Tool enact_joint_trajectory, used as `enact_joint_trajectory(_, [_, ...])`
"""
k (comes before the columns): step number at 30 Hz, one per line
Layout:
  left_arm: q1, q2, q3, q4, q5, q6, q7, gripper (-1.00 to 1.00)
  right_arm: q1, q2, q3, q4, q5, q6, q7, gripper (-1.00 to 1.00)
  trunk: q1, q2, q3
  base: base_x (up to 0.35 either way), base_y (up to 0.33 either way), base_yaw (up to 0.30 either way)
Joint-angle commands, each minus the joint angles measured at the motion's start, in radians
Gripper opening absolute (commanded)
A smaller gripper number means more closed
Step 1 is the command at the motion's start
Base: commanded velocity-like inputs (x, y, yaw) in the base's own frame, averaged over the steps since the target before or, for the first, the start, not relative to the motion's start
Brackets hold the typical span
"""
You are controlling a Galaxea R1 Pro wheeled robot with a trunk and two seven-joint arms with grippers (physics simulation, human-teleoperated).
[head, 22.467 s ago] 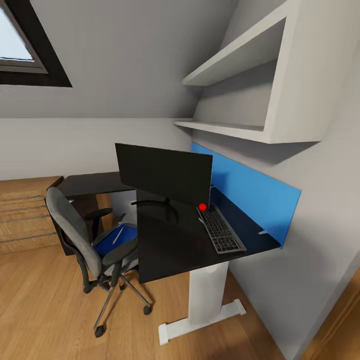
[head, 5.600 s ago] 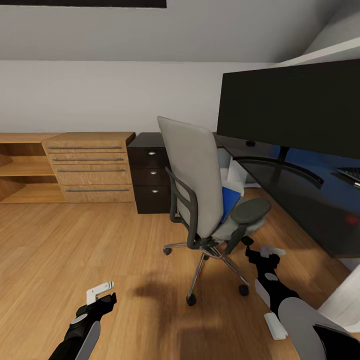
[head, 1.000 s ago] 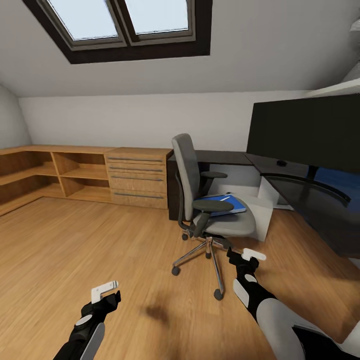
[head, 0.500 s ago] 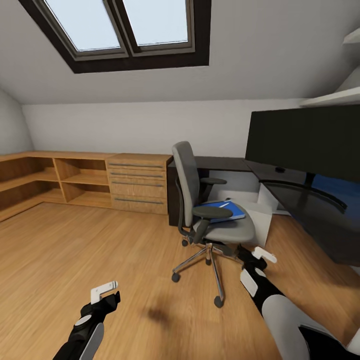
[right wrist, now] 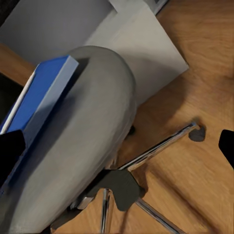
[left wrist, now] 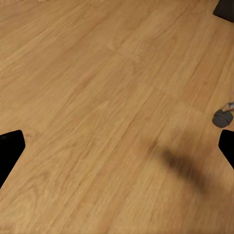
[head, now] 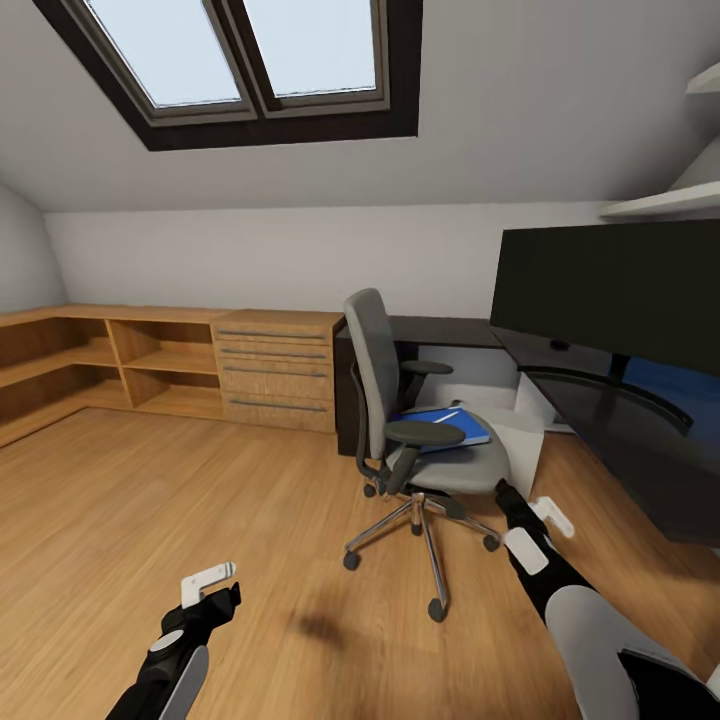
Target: In the bedroom, organize the workspace by keeping the computer under the desk, ensuring the monitor is on the desk, placing the keyboard on the desk next to the monitor, placing the mouse on the desk next to the keyboard, moving the folder from the swivel chair onto the desk next to the mouse, stacking the notebook on top of the folder with the pen on top of the notebook, and positioning the swivel chair next to the desk.
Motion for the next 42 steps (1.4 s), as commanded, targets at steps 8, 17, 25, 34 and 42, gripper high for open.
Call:
enact_joint_trajectory(8, [-0.001, 0.001, -0.007, -0.001, 0.008, 0.000, 0.010, 1.00, 0.001, -0.008, 0.002, -0.002, -0.032, -0.008, 0.066, 1.00, 0.000, 0.000, -0.001, 0.002, 0.000, 0.000])
enact_joint_trajectory(17, [-0.001, 0.000, -0.010, 0.011, 0.007, 0.001, 0.007, 1.00, 0.002, -0.008, 0.000, -0.003, -0.036, -0.009, 0.085, 1.00, 0.000, 0.000, -0.001, 0.202, 0.000, 0.000])
enact_joint_trajectory(25, [0.000, 0.000, -0.010, 0.012, 0.007, 0.000, 0.007, 1.00, 0.002, -0.009, 0.000, -0.003, -0.035, -0.009, 0.084, 1.00, 0.000, 0.000, -0.001, 0.245, 0.000, 0.000])
enact_joint_trajectory(34, [-0.001, -0.001, -0.009, 0.012, 0.007, 0.000, 0.010, 1.00, 0.002, -0.009, 0.000, 0.000, -0.036, -0.008, 0.084, 1.00, 0.000, 0.000, -0.001, 0.069, 0.000, -0.155])
enact_joint_trajectory(42, [-0.001, -0.001, -0.009, 0.012, 0.007, 0.000, 0.010, 1.00, 0.002, -0.009, -0.001, 0.002, -0.040, -0.006, 0.084, 1.00, 0.000, 0.000, -0.002, 0.011, 0.000, -0.258])
